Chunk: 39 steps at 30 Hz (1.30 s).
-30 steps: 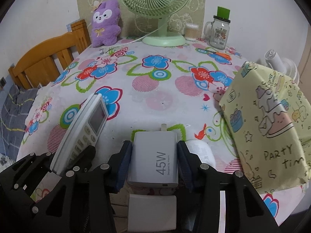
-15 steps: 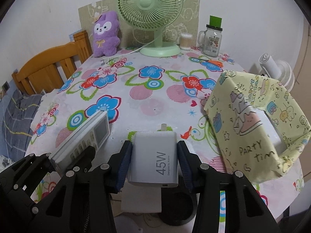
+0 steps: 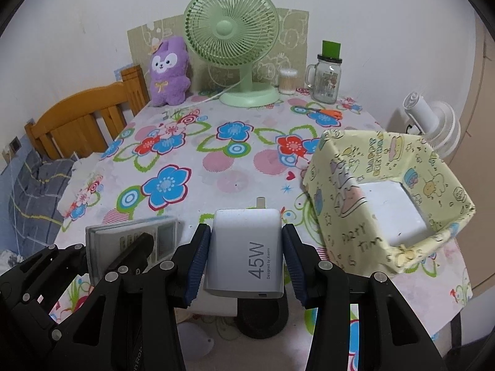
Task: Organize rigid objects
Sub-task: 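Grasp the large white charger with the right tool while the left tool lifts the remote, then carry the remote in the left tool and the charger in the right tool over the yellow box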
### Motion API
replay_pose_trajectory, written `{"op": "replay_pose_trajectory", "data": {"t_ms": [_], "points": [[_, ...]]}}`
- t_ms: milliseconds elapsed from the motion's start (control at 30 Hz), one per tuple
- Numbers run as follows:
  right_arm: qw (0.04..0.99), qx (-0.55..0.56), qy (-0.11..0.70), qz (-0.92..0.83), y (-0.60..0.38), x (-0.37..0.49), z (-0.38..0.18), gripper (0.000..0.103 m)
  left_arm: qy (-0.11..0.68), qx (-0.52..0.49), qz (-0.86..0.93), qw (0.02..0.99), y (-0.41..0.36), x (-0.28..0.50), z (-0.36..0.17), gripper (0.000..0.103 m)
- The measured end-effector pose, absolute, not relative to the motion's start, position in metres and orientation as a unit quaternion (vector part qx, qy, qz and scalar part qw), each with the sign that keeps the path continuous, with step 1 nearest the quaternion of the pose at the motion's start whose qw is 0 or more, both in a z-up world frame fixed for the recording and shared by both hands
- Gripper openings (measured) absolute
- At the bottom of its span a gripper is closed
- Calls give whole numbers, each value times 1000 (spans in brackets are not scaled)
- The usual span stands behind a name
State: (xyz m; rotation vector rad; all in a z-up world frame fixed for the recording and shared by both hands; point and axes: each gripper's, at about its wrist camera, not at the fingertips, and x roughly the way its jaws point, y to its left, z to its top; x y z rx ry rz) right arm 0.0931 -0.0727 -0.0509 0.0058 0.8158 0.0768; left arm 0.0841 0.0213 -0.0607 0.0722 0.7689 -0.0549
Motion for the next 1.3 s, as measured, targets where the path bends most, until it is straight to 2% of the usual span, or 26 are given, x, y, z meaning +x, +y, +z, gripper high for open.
{"op": "replay_pose_trajectory", "data": {"t_ms": [1300], "points": [[937, 26, 344, 53, -144, 67, 23, 50, 321, 62, -22, 945, -47, 59, 14, 21]]}}
